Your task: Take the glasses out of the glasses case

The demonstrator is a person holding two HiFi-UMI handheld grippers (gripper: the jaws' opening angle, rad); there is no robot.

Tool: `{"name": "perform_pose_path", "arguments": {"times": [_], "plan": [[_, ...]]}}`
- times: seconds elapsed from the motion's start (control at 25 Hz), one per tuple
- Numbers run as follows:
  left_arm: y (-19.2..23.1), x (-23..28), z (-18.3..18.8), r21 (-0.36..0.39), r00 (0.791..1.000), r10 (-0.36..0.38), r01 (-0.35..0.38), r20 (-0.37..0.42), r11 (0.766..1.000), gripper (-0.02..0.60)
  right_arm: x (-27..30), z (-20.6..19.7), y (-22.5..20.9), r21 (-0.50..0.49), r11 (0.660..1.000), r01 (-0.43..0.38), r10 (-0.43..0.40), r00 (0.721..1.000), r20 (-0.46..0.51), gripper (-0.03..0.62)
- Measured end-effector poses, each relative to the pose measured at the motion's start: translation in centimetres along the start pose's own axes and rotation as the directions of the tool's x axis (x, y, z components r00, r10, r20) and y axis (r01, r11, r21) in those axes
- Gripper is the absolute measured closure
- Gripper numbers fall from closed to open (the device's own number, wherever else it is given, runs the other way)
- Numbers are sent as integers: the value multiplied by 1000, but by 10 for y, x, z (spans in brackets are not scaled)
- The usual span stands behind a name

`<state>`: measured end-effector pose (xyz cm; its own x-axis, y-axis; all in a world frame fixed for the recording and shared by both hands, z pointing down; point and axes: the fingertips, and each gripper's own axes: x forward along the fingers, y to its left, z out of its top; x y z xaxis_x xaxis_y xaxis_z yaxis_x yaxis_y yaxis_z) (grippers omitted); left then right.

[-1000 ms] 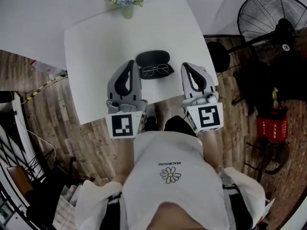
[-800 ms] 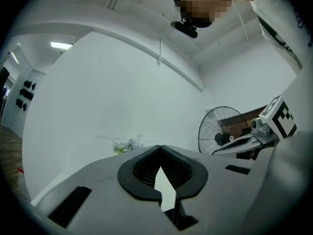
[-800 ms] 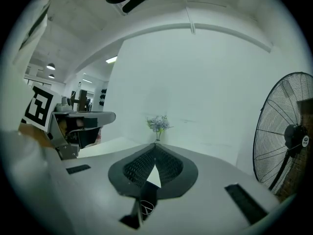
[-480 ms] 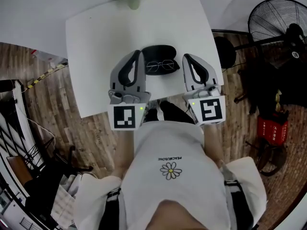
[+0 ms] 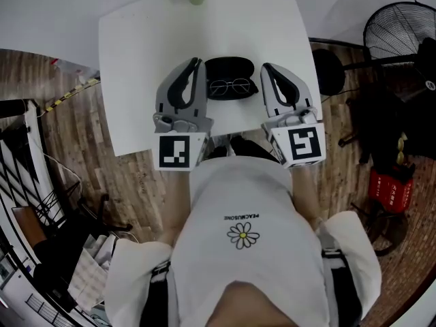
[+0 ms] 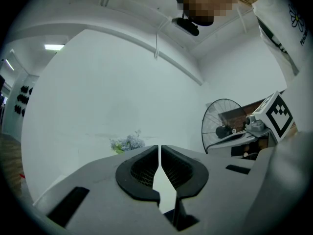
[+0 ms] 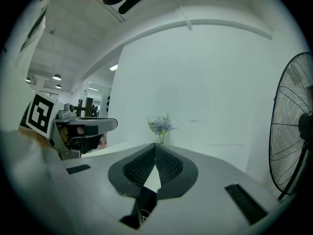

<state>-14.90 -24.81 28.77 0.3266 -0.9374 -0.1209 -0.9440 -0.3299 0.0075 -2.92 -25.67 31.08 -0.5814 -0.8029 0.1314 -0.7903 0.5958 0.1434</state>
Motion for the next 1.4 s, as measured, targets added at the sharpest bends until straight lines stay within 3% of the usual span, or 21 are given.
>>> {"name": "perform_pose_path", "arguments": {"times": [0.4,0.48,0.56,0.64,0.76,0.88,0.96,1.04,1.16,1.28,1.4], "plan": [[-15,16,-8,13,998,-42,43,-50,999,563,-1,-10,-16,27,999,-26,26,1000,-13,585],[-19,22,-6,38,994,-85,88,-61,995,532,-1,-10,-18,34,999,-37,37,999,-7,585],[-26,30,-6,97,983,-154,164,-97,982,445,-1,-12,-19,44,998,-53,53,999,-3,585],[-38,38,-16,170,948,-257,289,-189,942,424,-3,-15,-21,52,997,-65,65,998,-8,585],[-57,48,-44,240,846,-399,494,-352,835,392,-4,-22,-25,66,995,-75,76,997,-19,585],[-67,50,-68,277,766,-446,603,-463,748,356,-5,-27,-27,82,993,-82,84,996,-23,585],[-78,47,-83,259,691,-491,683,-531,683,330,-6,-30,-28,94,992,-83,85,996,-26,585],[-90,41,-105,235,583,-520,775,-624,586,310,-7,-36,-30,106,991,-80,84,996,-32,585],[-97,34,-148,175,405,-501,880,-765,442,307,-9,-45,-35,125,989,-75,81,996,-43,585],[-97,28,-187,65,249,-481,928,-841,367,307,-13,-56,-35,135,988,-74,83,994,-66,585],[-91,23,-222,-20,120,-433,952,-893,305,308,-14,-68,-36,136,989,-63,78,992,-104,585]]}}
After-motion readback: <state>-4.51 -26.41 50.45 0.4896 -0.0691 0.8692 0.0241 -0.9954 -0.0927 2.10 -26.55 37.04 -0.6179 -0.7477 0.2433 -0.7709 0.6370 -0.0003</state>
